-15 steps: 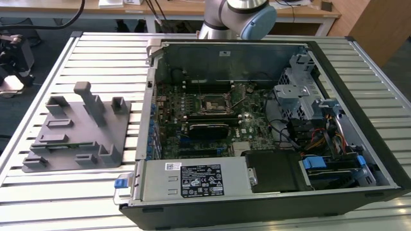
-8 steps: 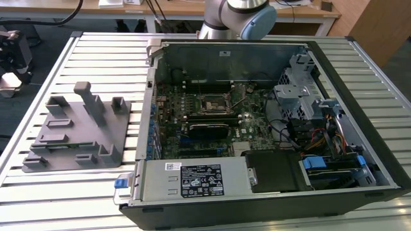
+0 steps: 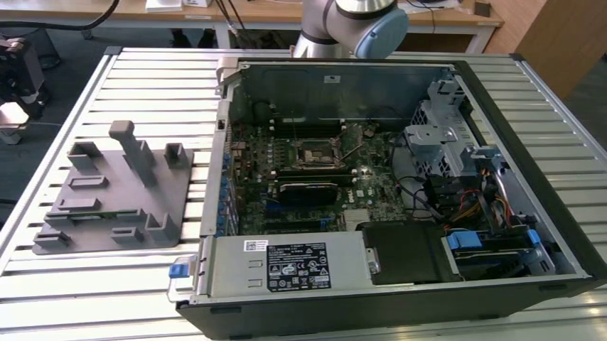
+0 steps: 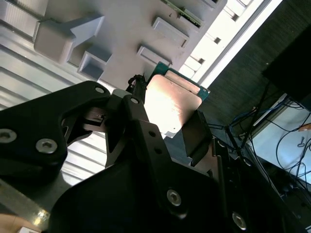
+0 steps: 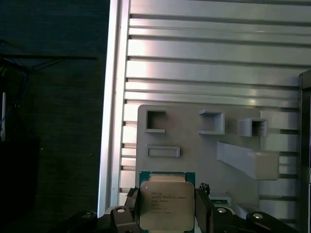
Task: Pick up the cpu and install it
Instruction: 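Pick up the cpu and move it towards the insertion slot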
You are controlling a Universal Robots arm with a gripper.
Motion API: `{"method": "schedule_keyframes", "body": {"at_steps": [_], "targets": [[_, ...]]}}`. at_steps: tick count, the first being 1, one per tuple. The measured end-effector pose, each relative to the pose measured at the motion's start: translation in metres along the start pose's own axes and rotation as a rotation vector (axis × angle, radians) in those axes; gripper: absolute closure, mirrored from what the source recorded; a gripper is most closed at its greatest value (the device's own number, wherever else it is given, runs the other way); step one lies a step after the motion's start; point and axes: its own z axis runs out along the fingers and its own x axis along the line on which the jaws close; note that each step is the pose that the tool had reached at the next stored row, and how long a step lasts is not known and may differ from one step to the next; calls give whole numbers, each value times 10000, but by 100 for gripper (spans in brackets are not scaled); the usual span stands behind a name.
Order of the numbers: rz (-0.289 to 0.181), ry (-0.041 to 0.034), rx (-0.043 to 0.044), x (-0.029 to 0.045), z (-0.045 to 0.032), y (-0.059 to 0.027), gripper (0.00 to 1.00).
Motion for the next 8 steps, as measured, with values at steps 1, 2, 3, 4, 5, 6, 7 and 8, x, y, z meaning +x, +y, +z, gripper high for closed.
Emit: {"method": "schedule_keyframes", "body": {"at_steps": [1, 2, 3, 4, 5, 6, 7, 8], "targets": [[0, 1, 0, 0, -12, 2, 46], [1, 0, 0, 0, -22, 4, 46], [1, -1, 0, 0, -30, 5, 46], [0, -1, 0, 0, -37, 6, 46], [1, -1, 0, 0, -46, 8, 46], [1, -1, 0, 0, -54, 10, 46], [0, -1, 0, 0, -61, 11, 46], [0, -2, 0, 0, -69, 12, 46]]}}
